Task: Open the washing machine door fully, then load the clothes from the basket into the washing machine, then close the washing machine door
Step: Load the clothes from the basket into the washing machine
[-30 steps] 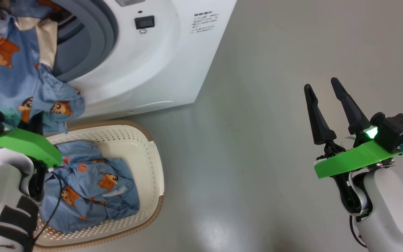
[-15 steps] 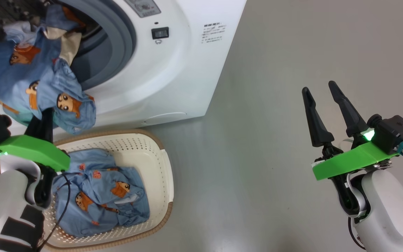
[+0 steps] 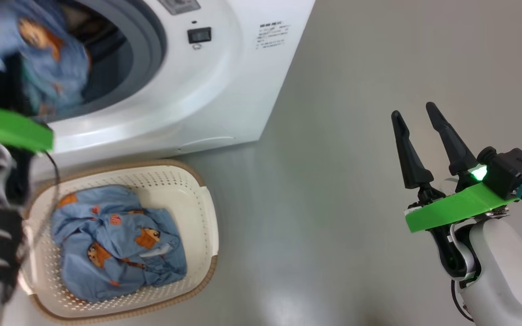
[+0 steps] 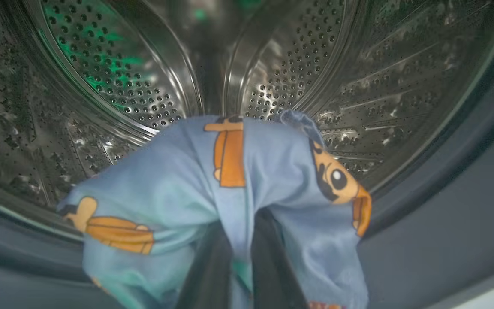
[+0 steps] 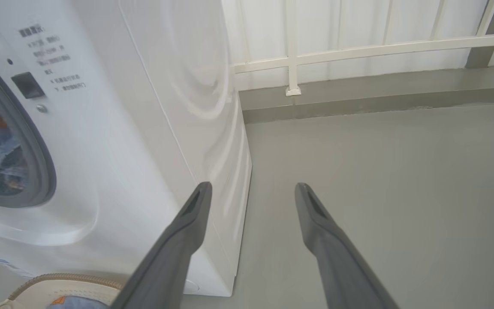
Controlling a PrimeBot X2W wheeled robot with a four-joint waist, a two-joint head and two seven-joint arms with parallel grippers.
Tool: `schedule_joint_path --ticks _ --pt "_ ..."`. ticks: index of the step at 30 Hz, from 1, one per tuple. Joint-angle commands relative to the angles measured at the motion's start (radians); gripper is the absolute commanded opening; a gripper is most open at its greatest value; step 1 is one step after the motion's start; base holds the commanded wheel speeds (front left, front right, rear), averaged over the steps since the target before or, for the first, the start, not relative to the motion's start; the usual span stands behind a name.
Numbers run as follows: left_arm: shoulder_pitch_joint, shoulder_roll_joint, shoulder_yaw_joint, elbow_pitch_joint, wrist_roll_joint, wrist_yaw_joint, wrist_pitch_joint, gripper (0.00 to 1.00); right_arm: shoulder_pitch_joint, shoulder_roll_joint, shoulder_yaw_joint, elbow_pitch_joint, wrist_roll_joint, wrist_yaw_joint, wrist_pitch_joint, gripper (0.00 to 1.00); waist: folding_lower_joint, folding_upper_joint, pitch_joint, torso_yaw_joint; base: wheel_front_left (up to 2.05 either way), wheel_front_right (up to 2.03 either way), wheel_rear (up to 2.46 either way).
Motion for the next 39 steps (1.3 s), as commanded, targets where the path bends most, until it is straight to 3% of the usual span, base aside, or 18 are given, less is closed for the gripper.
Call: schedule_joint_path --ticks 1,11,18,19,20,21,26,30,39 --pt "-0.049 0.06 0.029 -0.004 0.013 0.001 -0.004 0.0 0.011 0.0 0.009 -0.027 0.0 0.005 -0.008 1.0 0.0 0.0 0.047 -0.035 0.0 0.0 0.0" --pt "-0.316 0.145 0.006 0.133 0.004 0.001 0.103 0.0 -0.007 0.033 -0.01 -0.061 -0.015 0.005 -0.008 1.0 0.0 0.0 0.195 -0.117 0.0 0.0 0.0" --pt "-0.442 0.221 -0.036 0.192 -0.01 0.001 0.224 0.0 -0.013 0.057 -0.013 -0.066 -0.018 0.005 -0.008 1.0 0.0 0.0 0.233 -0.153 0.0 0.0 0.0" --pt "-0.459 0.229 -0.039 0.208 -0.016 0.001 0.25 0.11 -0.012 0.059 -0.012 -0.065 -0.018 0.005 -0.008 1.0 0.0 0.0 0.234 -0.155 0.0 0.0 0.0" --pt "-0.477 0.237 -0.038 0.223 -0.021 0.001 0.267 0.38 -0.012 0.062 -0.011 -0.064 -0.018 0.005 -0.008 1.0 0.0 0.0 0.234 -0.157 0.0 0.0 0.0" --pt "-0.493 0.24 -0.037 0.24 -0.026 0.001 0.282 1.0 -0.012 0.065 -0.01 -0.062 -0.019 0.005 -0.008 1.0 0.0 0.0 0.233 -0.159 0.0 0.0 0.0" --pt "-0.518 0.221 -0.056 0.311 -0.047 0.001 0.374 1.0 -0.016 0.076 -0.006 -0.051 -0.019 0.005 -0.008 1.0 0.0 0.0 0.209 -0.156 0.0 0.0 0.0" --pt "-0.496 0.208 -0.071 0.325 -0.065 0.001 0.374 1.0 -0.019 0.074 -0.005 -0.044 -0.019 0.005 -0.008 1.0 0.0 0.0 0.183 -0.144 0.0 0.0 0.0" --pt "-0.343 0.159 -0.117 0.277 -0.106 0.001 0.208 1.0 -0.016 0.057 0.005 -0.027 -0.014 0.005 -0.008 1.0 0.0 0.0 0.081 -0.094 0.0 0.0 0.0"
